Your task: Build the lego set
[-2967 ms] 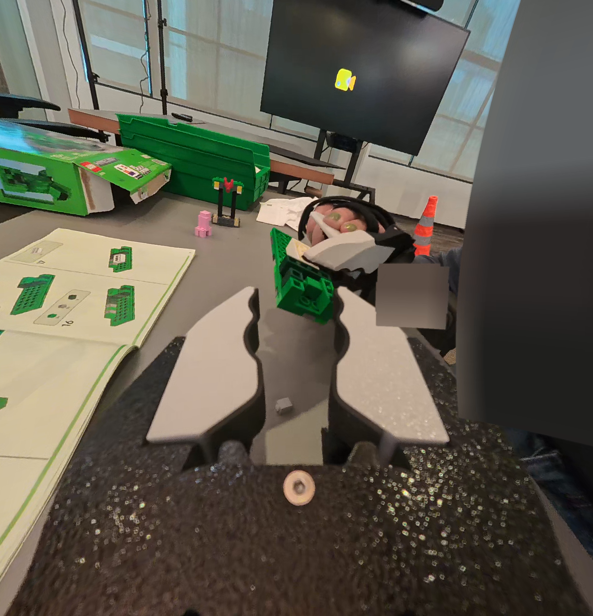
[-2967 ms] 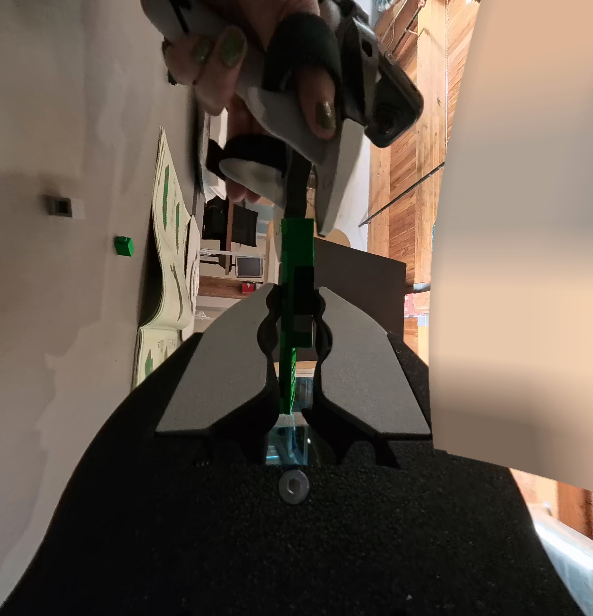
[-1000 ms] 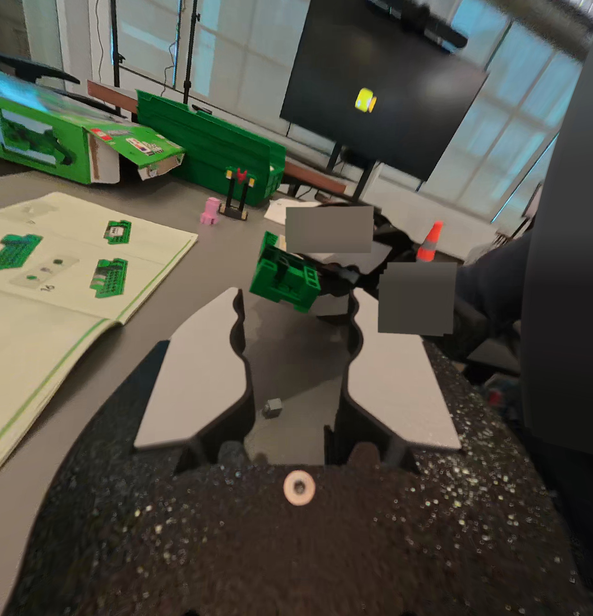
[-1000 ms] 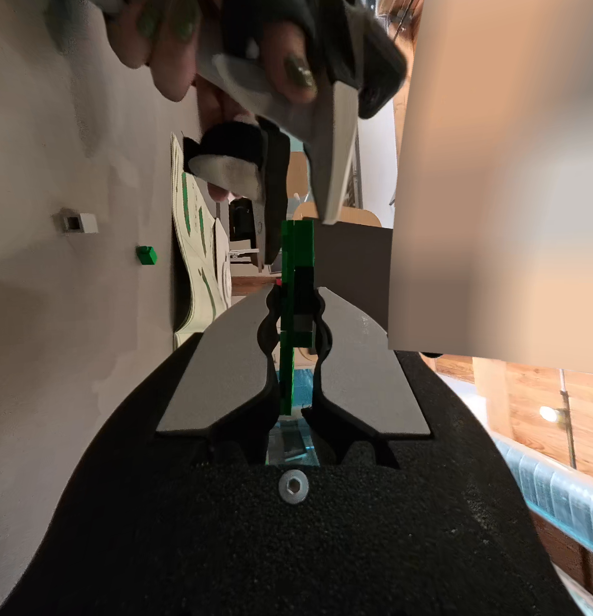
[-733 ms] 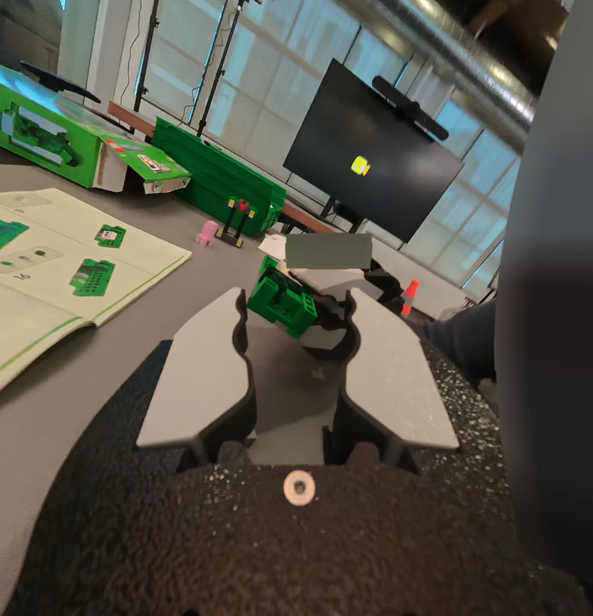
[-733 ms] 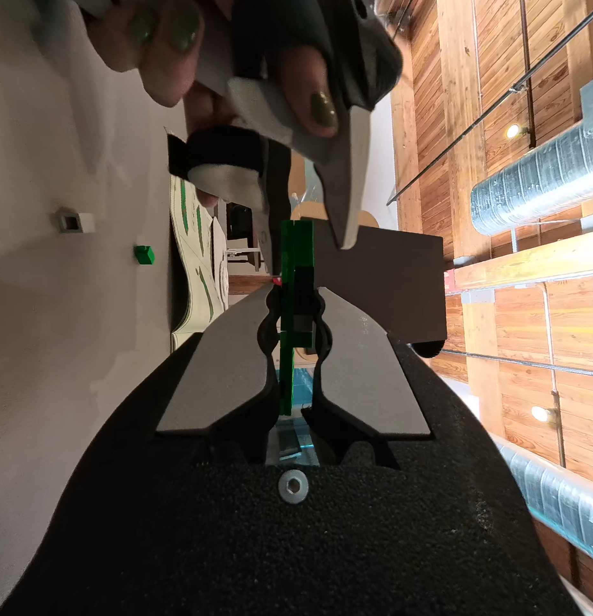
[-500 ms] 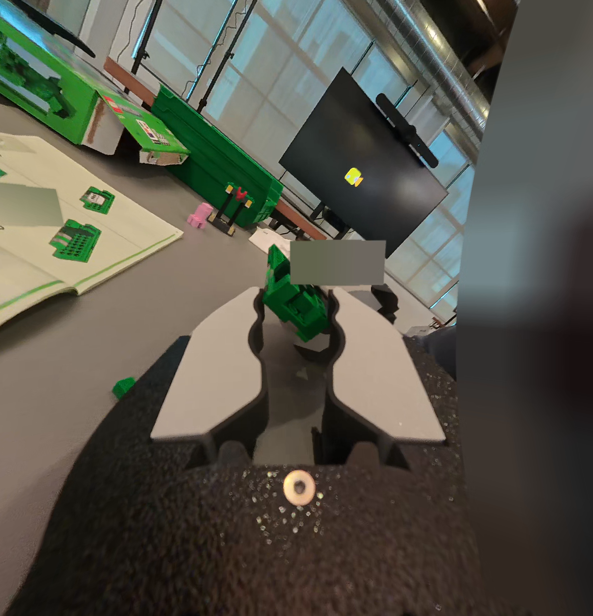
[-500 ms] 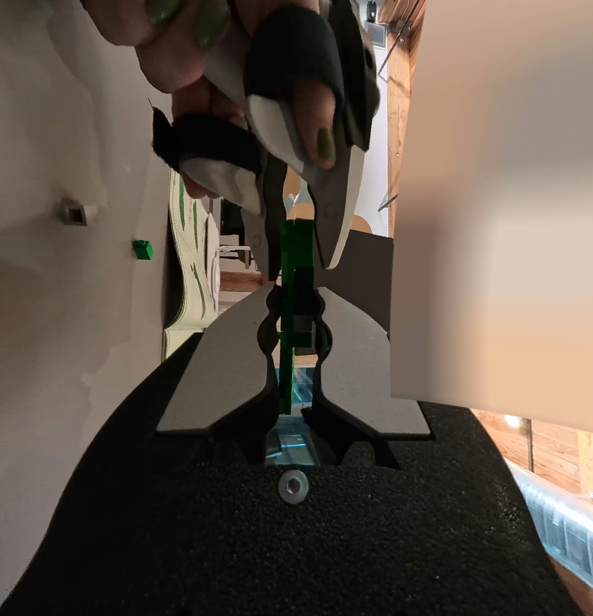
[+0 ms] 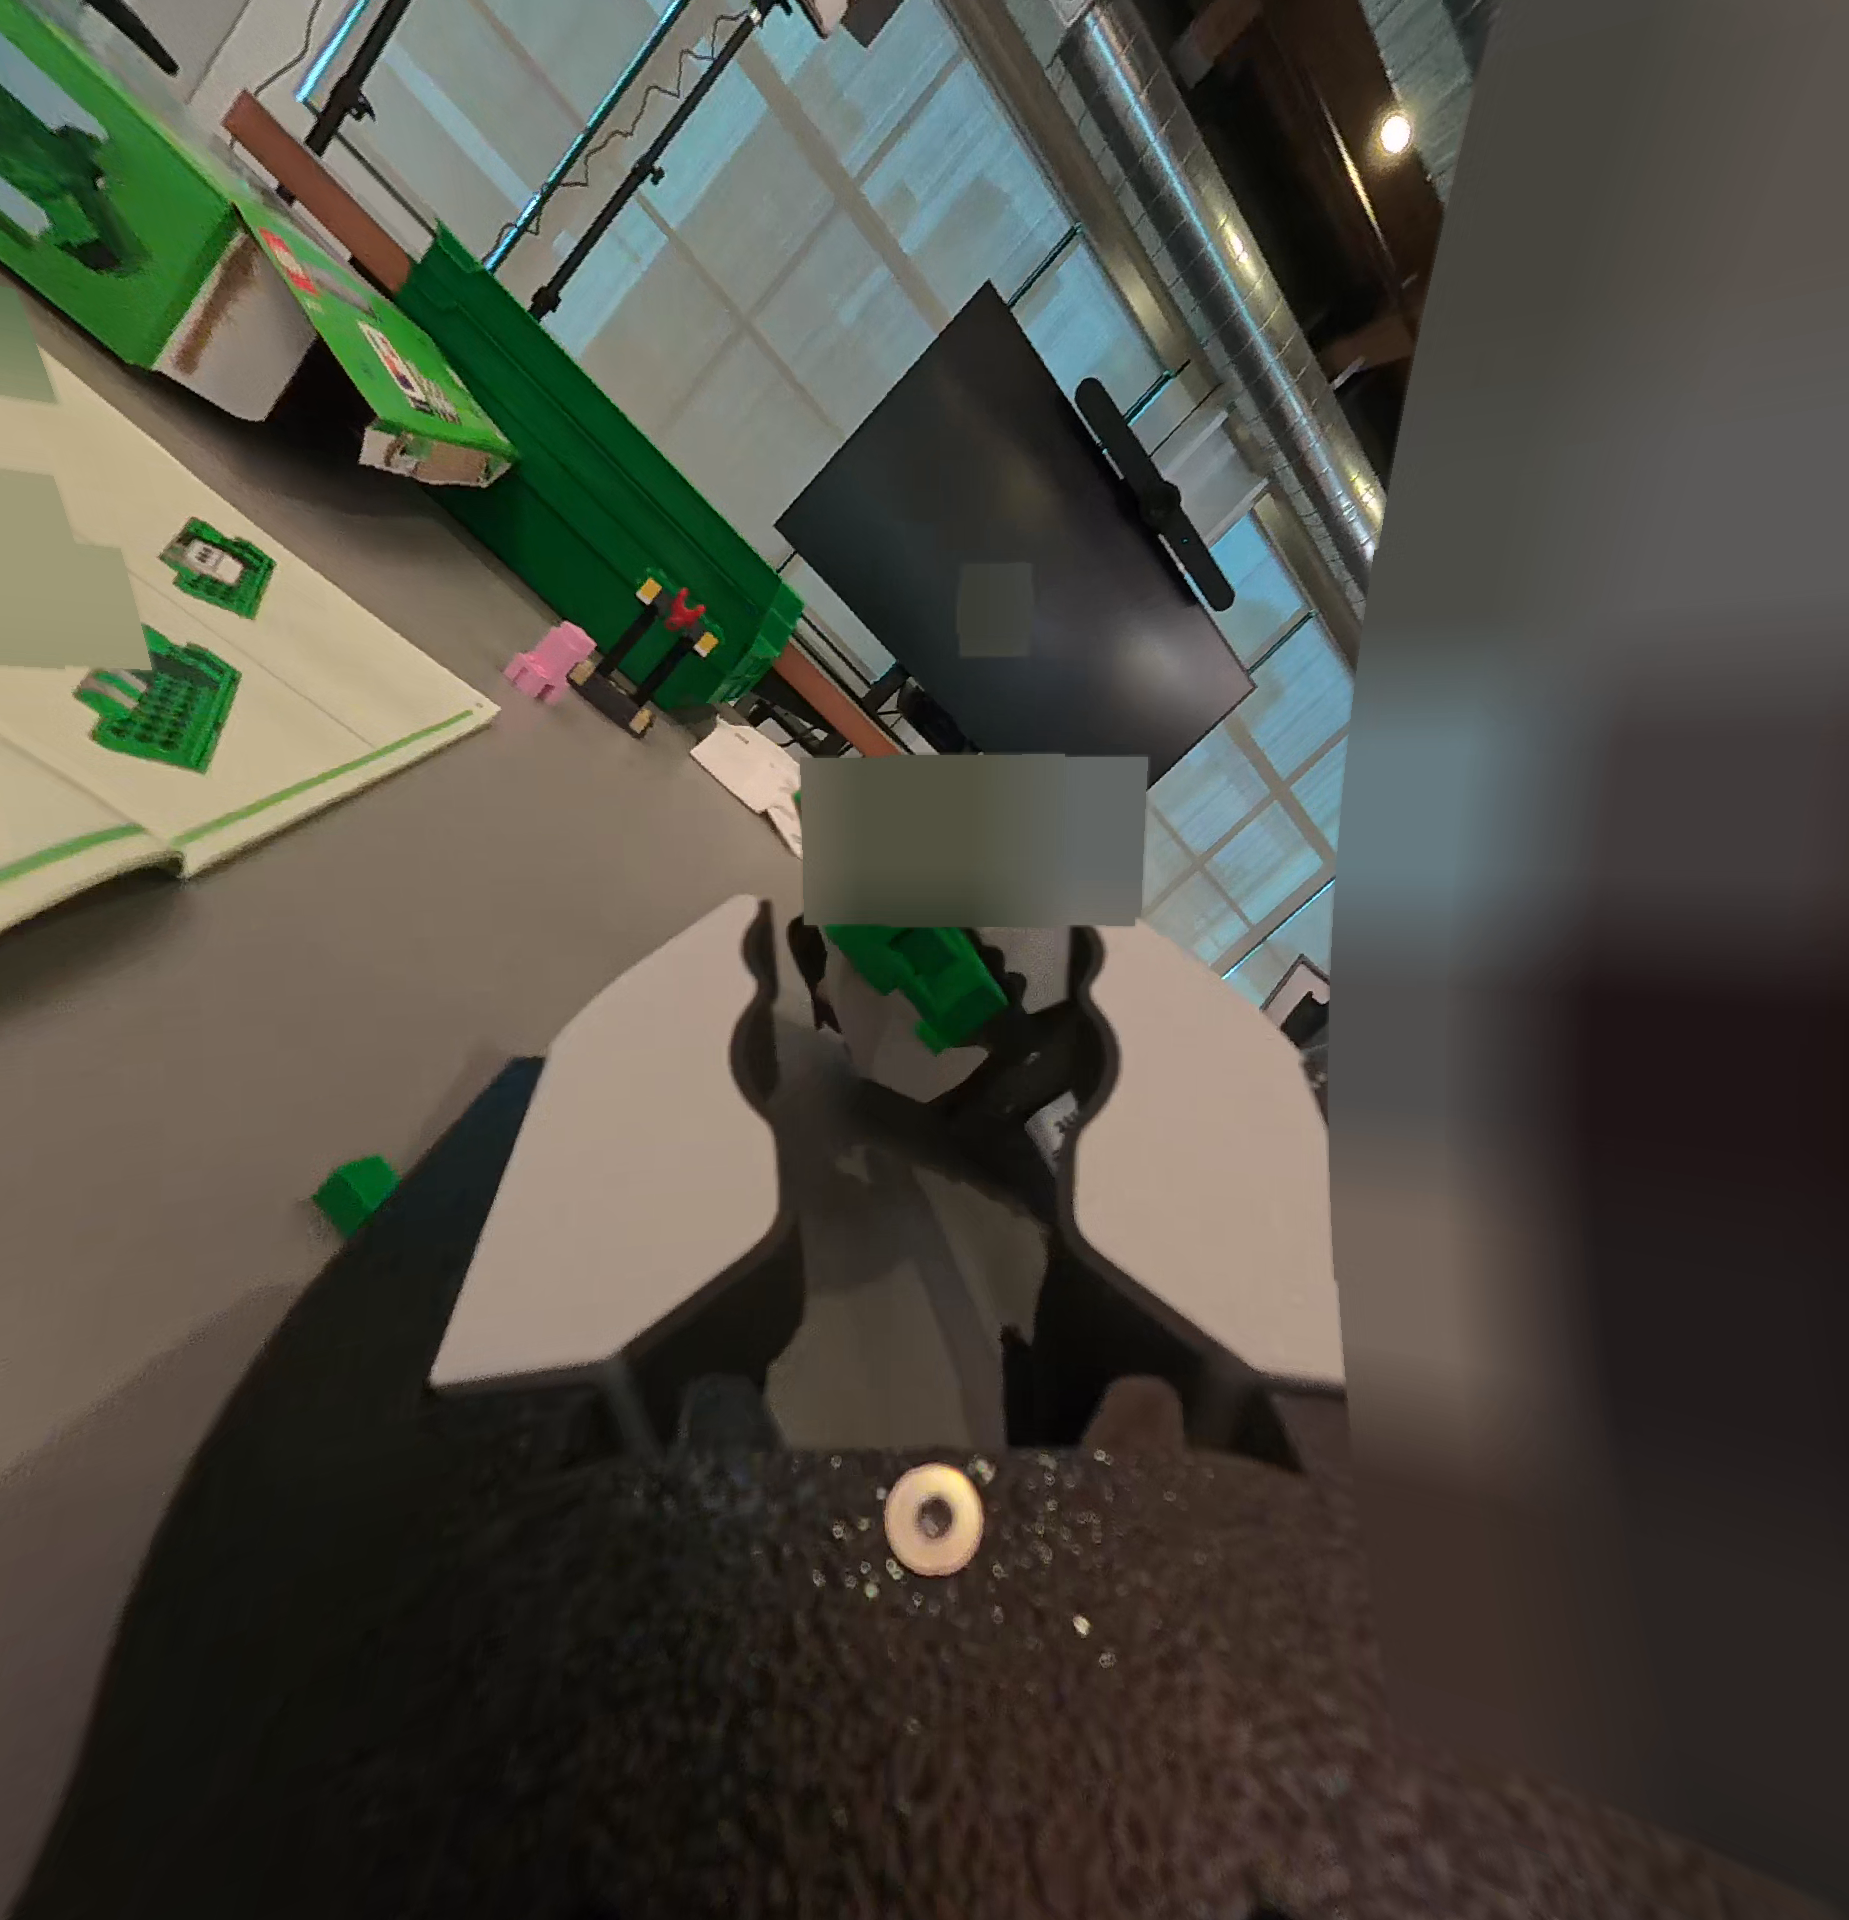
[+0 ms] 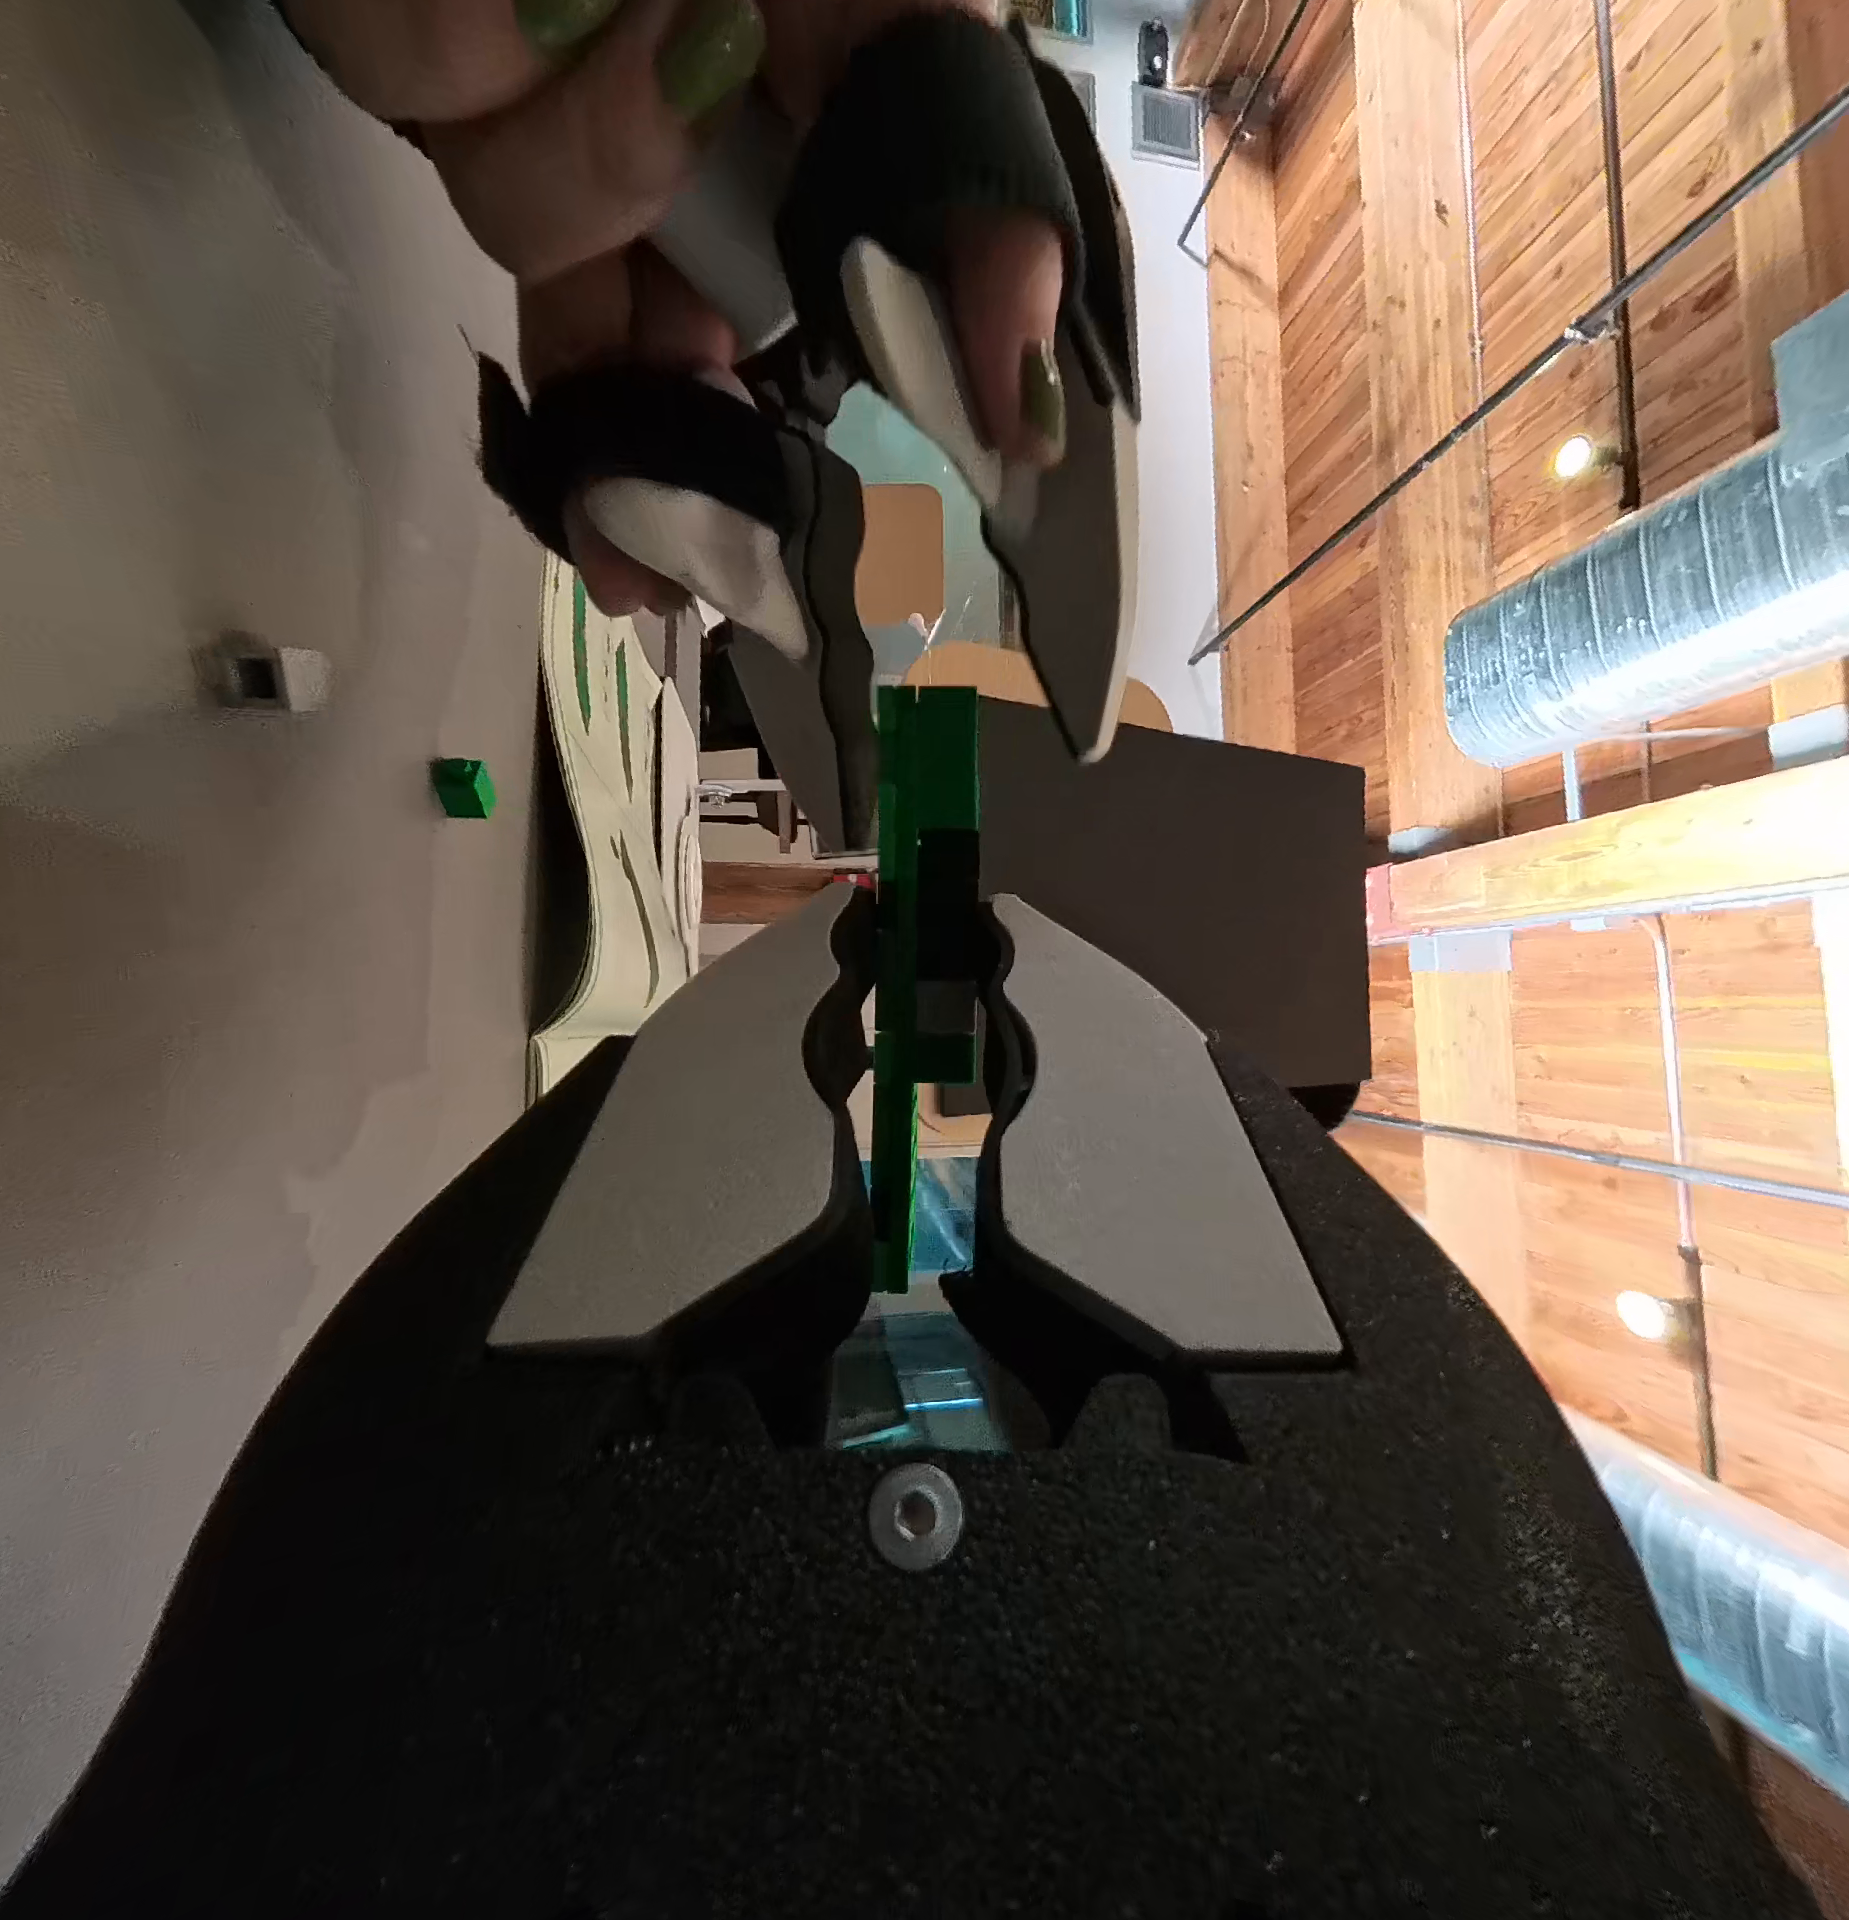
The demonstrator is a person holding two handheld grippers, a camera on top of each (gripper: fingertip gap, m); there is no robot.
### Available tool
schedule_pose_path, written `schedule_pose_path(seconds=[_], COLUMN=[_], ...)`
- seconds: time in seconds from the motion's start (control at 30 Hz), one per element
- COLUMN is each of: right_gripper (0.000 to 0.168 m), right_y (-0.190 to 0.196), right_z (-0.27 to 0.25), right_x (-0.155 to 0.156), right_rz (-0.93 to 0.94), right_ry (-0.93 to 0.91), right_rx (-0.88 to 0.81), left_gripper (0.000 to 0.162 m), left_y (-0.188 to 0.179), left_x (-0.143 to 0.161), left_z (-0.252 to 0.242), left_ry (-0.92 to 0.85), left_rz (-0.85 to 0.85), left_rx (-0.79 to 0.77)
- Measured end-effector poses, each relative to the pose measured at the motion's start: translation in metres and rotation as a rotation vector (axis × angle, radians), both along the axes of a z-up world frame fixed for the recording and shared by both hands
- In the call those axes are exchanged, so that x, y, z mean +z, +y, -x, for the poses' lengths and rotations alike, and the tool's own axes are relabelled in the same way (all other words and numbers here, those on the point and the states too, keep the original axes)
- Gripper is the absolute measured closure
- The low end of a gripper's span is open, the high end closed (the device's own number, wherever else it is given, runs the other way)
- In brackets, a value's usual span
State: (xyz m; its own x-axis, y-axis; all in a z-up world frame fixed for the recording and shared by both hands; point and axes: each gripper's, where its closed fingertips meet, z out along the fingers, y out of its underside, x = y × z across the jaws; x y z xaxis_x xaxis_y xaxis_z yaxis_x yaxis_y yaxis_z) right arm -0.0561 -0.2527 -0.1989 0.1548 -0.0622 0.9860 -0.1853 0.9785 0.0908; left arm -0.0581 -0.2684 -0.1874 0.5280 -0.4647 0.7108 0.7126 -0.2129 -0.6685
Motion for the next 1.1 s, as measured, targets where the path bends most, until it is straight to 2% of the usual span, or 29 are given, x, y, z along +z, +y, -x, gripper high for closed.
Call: schedule_pose_path(seconds=[0.03, 0.27, 0.37, 0.5, 0.67, 0.77, 0.87, 1.1], right_gripper=[0.151, 0.151, 0.151, 0.150, 0.150, 0.151, 0.151, 0.150], right_y=[0.002, 0.002, -0.004, -0.005, -0.006, -0.005, -0.005, -0.006], right_z=[0.000, 0.000, -0.002, -0.002, -0.002, -0.003, -0.002, -0.001], right_x=[0.001, -0.001, -0.003, -0.002, 0.000, 0.001, -0.001, 0.000], right_rz=[0.023, 0.090, 0.099, 0.109, 0.123, 0.106, 0.079, 0.068], right_ry=[-0.007, -0.056, -0.074, -0.069, -0.060, -0.048, -0.050, -0.038], right_rx=[-0.001, 0.031, 0.068, 0.082, 0.090, 0.082, 0.075, 0.065], left_gripper=[0.102, 0.095, 0.106, 0.122, 0.122, 0.114, 0.122, 0.123], left_y=[-0.001, 0.003, 0.006, 0.004, 0.003, 0.002, 0.003, 0.002], left_x=[0.000, -0.013, -0.019, -0.015, -0.012, -0.006, -0.005, -0.003], left_z=[0.002, -0.006, -0.016, -0.016, -0.016, -0.018, -0.016, -0.014], left_ry=[0.028, 0.548, 0.676, 0.667, 0.654, 0.598, 0.579, 0.572], left_rz=[-0.001, -0.007, -0.006, -0.039, -0.062, -0.100, -0.097, -0.105], left_rx=[0.008, 0.129, 0.128, 0.133, 0.145, 0.142, 0.158, 0.177])
